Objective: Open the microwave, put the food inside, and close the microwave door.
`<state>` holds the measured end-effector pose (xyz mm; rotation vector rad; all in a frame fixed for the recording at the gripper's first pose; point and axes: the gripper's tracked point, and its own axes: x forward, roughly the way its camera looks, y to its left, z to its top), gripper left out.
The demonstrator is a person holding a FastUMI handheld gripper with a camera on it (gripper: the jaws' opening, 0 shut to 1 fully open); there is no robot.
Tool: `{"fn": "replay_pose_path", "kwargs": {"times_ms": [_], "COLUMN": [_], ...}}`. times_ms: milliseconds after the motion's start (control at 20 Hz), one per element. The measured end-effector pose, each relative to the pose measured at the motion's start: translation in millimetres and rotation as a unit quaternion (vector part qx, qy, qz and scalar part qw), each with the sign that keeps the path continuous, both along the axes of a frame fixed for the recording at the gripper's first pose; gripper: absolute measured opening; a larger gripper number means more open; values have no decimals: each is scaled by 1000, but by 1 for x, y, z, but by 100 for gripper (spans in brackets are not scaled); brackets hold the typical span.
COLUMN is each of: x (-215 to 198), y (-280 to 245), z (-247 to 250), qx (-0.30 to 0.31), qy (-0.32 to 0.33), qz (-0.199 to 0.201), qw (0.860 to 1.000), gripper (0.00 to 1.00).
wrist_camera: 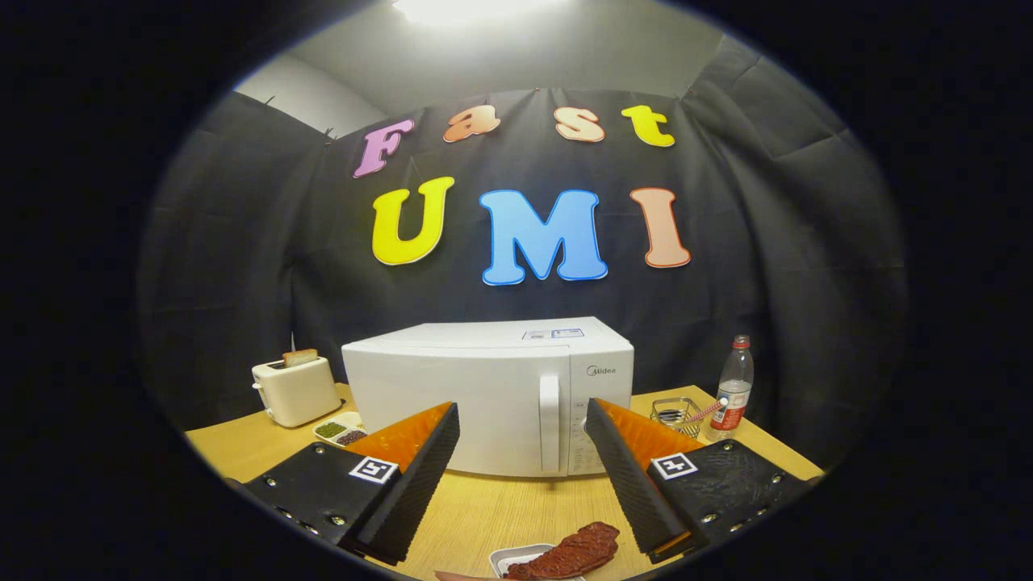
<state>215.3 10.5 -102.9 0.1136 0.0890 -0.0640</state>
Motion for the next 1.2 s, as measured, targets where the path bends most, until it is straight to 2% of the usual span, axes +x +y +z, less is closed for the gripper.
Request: {"fn": "replay_pose_path", "kwargs": {"times_ms": [450,650,750,850,1000,1100,1150,1200], "x": [64,84,91,98,106,109,110,108], "y": [-18,-24,-31,-34,-28,-28,-30,-32], "z": [-45,-60,-64,-72,-83,-85,-87,-89], "qx": [22,29,25,26,32,26,18,15], "qy": [24,28,26,31,40,40,42,44], "qz": [-49,-59,-77,-86,-79,-80,-90,-95], "qw": [998,997,996,995,996,996,995,994], "gripper": [98,98,90,90,89,73,74,58]}}
